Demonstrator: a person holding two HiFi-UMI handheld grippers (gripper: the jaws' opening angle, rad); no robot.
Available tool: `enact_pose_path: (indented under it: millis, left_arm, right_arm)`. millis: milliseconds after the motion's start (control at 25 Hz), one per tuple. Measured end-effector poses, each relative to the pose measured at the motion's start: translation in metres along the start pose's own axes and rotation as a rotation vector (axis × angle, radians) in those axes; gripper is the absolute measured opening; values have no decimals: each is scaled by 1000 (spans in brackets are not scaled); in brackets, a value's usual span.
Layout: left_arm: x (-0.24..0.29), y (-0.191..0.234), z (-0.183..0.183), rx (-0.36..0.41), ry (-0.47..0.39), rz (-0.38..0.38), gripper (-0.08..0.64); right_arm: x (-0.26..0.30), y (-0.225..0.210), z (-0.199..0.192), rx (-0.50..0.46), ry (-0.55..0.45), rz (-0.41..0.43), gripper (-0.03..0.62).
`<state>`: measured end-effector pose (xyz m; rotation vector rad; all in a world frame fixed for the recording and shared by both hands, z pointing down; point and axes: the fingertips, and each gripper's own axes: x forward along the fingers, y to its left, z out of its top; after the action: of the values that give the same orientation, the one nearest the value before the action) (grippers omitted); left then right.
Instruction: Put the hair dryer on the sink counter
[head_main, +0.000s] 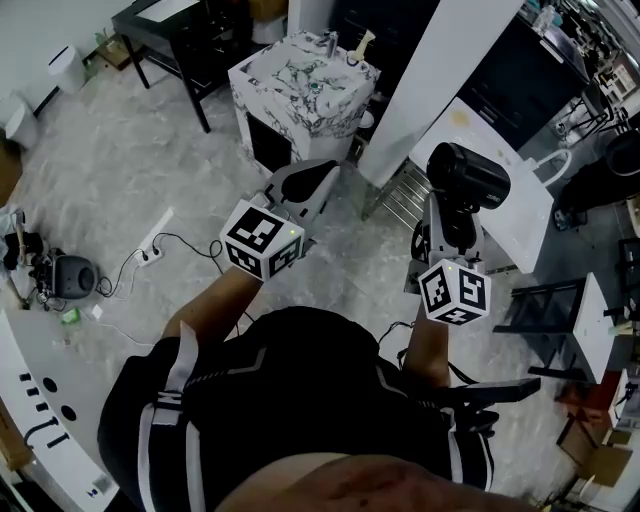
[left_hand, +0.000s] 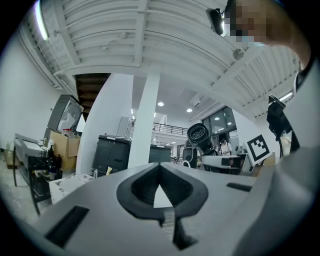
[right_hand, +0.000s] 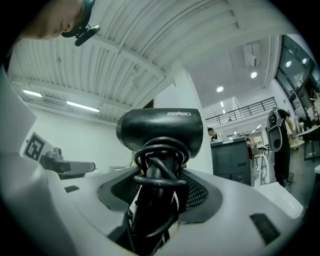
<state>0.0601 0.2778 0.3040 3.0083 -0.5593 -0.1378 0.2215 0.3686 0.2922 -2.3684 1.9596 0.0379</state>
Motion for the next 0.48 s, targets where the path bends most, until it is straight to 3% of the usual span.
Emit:
enact_pose_path:
  millis: [480]
  left_arm:
    - [-41,50,12,-13,-34,73,2]
  right_arm:
    - [37,66,-1,-33,32,105,245]
